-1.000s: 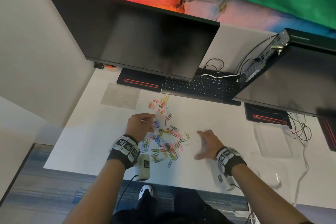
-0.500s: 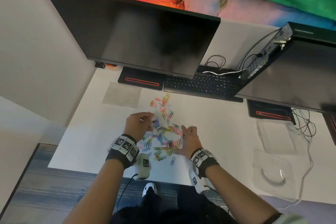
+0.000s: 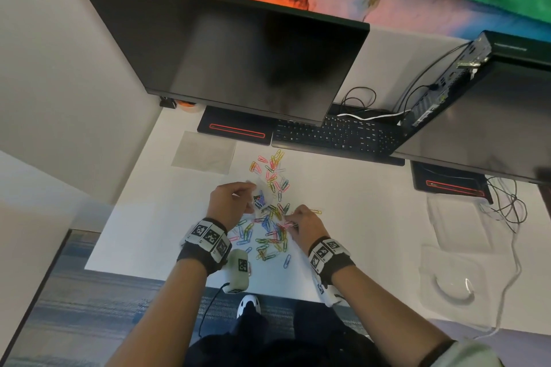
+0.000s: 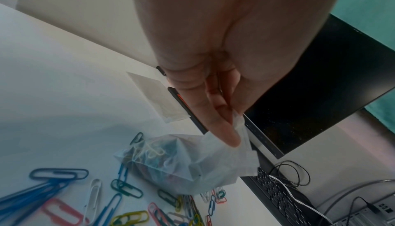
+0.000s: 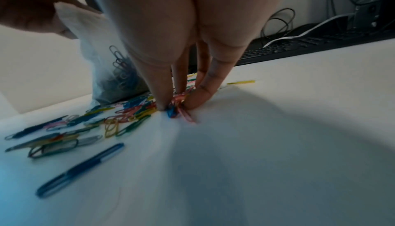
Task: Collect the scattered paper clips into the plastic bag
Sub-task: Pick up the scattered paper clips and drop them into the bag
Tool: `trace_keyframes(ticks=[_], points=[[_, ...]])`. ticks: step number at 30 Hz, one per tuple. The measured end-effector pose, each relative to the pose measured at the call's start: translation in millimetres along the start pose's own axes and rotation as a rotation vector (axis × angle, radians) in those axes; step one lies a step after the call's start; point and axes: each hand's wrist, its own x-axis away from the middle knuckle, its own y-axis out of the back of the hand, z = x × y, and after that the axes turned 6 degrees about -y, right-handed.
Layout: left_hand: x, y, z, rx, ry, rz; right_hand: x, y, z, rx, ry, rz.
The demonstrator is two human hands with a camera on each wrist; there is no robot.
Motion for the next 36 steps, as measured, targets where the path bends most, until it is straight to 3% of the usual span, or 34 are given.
trace_keyframes(ticks=[3, 6, 7, 10, 13, 16, 19, 23, 26, 30, 32, 34, 36], points=[[0, -1, -2, -0.003, 0.002, 0.004, -6, 1, 2, 0.079, 0.021, 0.047], [0, -2, -4, -0.013, -0.004, 0.018, -15, 10, -1, -0.036, -0.167, 0.037], [0, -2, -5, -0.015, -0.007, 0.024, -19, 15, -5, -0.159, -0.282, 0.045], [-1, -6, -7, -0.039, -0.012, 0.039, -20, 35, -9, -0.830, -0.608, 0.146], [-2, -13, -10, -0.049, -0.004, 0.057, -21, 57, 1, -1.230, -0.621, 0.153], [-2, -20, -10, -0.072, 0.006, 0.087, -21, 78, 28, -1.427, -0.539, 0.181], [-3, -25, -10, -0.088, 0.011, 0.098, -21, 83, 53, -1.307, -0.438, 0.224], [-4, -25, -10, -0.111, 0.002, 0.094, -22, 70, 66, -0.587, -0.224, 0.074], [-3, -22, -11, -0.109, -0.002, 0.084, -22, 72, 68, -0.482, -0.132, 0.103], [0, -14, -15, -0.072, -0.014, 0.063, -22, 85, 38, -0.598, -0.151, 0.019], [0, -9, -15, -0.048, -0.013, 0.052, -22, 89, 7, -0.432, -0.243, 0.005], [-1, -3, -13, -0.034, -0.006, 0.038, -18, 87, -25, -0.135, -0.343, 0.155], [0, 3, -12, -0.031, -0.007, 0.019, -10, 76, -48, 0.110, -0.339, 0.319]])
